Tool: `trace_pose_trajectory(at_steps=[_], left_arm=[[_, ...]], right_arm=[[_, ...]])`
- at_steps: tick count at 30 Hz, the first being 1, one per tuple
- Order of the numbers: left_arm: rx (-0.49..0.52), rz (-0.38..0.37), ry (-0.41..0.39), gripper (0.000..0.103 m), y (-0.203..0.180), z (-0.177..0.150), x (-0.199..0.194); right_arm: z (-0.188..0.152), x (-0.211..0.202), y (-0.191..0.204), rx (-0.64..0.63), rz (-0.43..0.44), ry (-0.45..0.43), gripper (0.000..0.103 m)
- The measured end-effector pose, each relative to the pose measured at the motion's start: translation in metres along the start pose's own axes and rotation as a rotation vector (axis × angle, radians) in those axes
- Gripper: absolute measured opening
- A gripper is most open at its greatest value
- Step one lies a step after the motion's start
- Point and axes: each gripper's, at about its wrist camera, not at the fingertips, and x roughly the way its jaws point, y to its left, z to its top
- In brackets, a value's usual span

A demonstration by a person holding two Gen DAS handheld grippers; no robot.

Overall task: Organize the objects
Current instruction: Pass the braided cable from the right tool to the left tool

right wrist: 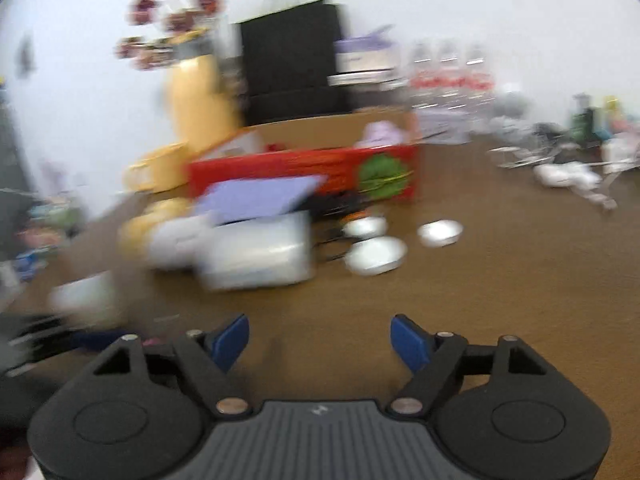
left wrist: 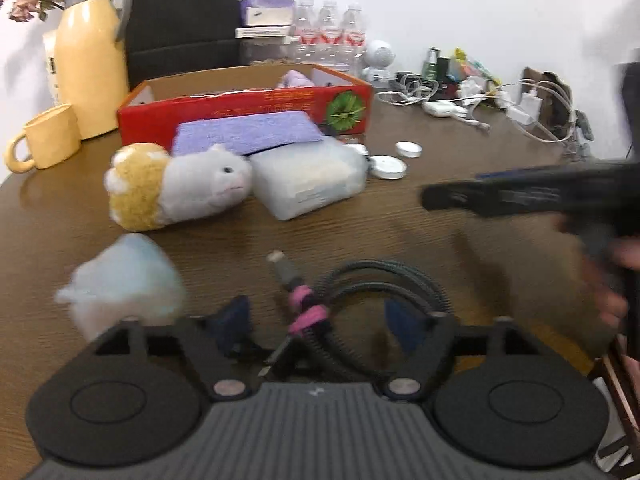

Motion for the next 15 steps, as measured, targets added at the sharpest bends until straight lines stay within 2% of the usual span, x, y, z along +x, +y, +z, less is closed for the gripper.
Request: trace_pose_trajectory(at_steps=[2, 4, 7, 9, 10, 12, 14, 15], left_arm=[[0.005, -0.046, -0.031, 0.098, -0.006, 0.0, -0.006], [0.032, -0.06, -0.063, 0.103, -0.013, 0.0, -0.007], [0.076, -0.055, -0.038, 0.103, -0.023, -0.002, 0.005], [0.07, -0.024, 0.001, 0.103, -0.024, -0.002, 0.016], [0.053, -0.013, 0.01, 0.103, -0.022, -0.002, 0.019], [0.041, 0.012, -0.001, 0.102, -0.02, -0.003, 0.02], [0.044, 0.011, -0.015, 0.095, -0.018, -0.006, 0.018], [0.056, 0.017, -0.022, 0.095, -0.018, -0.008, 0.017]], right_arm=[[0.005, 0.019, -0.004, -0.035, -0.057, 0.001, 0.077], [0.014, 0.037, -0.008, -0.061, -0.054, -0.002, 0.074], [0.03, 0.066, -0.007, -0.088, -0.056, 0.006, 0.07], [0.037, 0.083, -0.007, -0.105, -0.073, 0.032, 0.058], [0.04, 0.091, -0.008, -0.108, -0.078, 0.04, 0.057], [0.042, 0.093, -0.009, -0.087, -0.055, 0.036, 0.038], [0.038, 0.088, -0.007, -0.093, -0.057, 0.036, 0.038], [0.034, 0.083, -0.005, -0.093, -0.065, 0.034, 0.038]])
